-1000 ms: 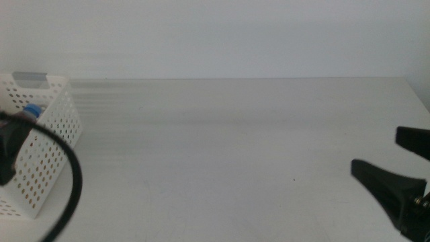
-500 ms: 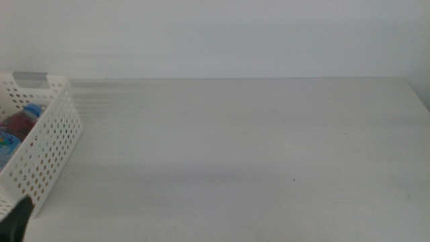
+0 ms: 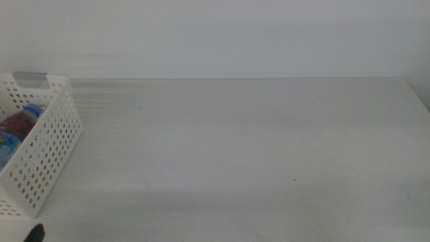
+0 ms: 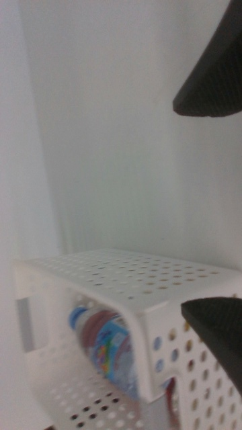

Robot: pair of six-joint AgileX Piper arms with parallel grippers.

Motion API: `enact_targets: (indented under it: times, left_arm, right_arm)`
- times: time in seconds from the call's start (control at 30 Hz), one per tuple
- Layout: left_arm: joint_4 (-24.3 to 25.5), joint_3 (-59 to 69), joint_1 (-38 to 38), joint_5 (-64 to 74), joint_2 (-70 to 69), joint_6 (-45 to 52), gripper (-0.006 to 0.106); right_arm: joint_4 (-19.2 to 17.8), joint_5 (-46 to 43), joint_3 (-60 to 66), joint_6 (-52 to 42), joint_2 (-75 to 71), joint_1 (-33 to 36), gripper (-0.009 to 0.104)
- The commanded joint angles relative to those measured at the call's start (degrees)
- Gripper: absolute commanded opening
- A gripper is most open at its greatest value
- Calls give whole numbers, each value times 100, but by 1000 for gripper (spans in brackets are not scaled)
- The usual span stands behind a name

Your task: Use arms to grab the bottles and put them into the dustbin to the left of the table.

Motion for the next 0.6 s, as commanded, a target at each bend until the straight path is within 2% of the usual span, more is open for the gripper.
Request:
enact_targets:
  times: [0.0, 0.57]
  left_arm:
    - [-53, -36, -17, -479, -91, -69, 85]
    - [-47, 258, -17, -451, -91, -69, 85]
  right_arm:
    - [12, -469, -89, -17, -161, -46, 74]
    - [6, -358, 293, -17, -161, -46, 74]
